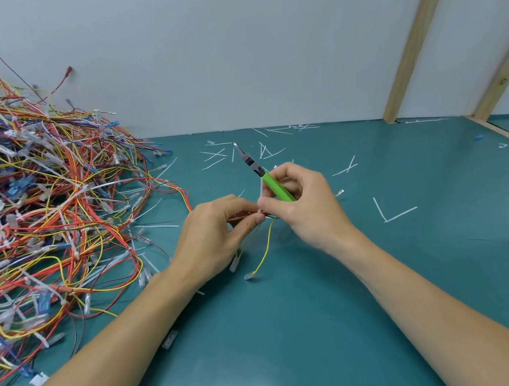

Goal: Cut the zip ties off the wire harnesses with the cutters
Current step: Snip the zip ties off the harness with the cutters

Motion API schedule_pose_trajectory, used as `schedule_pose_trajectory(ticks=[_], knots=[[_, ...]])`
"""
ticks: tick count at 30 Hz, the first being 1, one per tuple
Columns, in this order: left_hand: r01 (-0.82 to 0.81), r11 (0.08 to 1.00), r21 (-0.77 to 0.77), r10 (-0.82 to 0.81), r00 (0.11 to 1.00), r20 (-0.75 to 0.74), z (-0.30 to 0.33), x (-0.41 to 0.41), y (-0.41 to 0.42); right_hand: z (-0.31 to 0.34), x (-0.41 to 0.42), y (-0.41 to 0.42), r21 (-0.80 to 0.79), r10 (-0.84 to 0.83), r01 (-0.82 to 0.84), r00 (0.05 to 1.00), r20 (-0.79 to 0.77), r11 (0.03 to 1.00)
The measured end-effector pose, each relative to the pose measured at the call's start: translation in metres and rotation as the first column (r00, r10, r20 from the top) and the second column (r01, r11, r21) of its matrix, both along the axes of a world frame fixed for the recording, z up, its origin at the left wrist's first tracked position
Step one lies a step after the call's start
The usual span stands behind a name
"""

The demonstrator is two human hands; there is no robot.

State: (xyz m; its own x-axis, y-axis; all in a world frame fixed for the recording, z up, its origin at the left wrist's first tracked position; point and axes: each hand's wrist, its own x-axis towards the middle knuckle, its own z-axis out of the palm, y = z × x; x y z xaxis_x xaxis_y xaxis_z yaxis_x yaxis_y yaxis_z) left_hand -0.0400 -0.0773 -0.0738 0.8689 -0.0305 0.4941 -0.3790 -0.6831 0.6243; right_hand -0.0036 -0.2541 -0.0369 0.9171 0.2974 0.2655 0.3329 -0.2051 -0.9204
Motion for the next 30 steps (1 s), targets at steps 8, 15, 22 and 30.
schedule_pose_trajectory(ticks=[8, 15, 22, 30], knots=[[-0.009, 0.985, -0.169, -0.003, 0.998, -0.069, -0.002, -0.001, -0.01, 0.003, -0.002, -0.001, -0.008, -0.018, 0.019, 0.996, 0.082, 1.0], [-0.179, 0.982, -0.054, 0.177, 0.983, -0.046, -0.001, -0.001, -0.009, -0.005, 0.003, 0.001, -0.026, -0.108, 0.11, 0.993, 0.052, 0.994], [-0.241, 0.961, -0.138, 0.195, 0.94, -0.281, -0.001, 0.003, 0.005, -0.003, 0.016, -0.012, -0.04, -0.2, 0.203, 0.978, 0.064, 0.978], [-0.091, 0.967, -0.239, 0.043, 0.979, -0.199, 0.002, 0.0, 0.008, -0.002, 0.017, -0.016, -0.234, 0.057, -0.068, 0.997, -0.054, 0.97]])
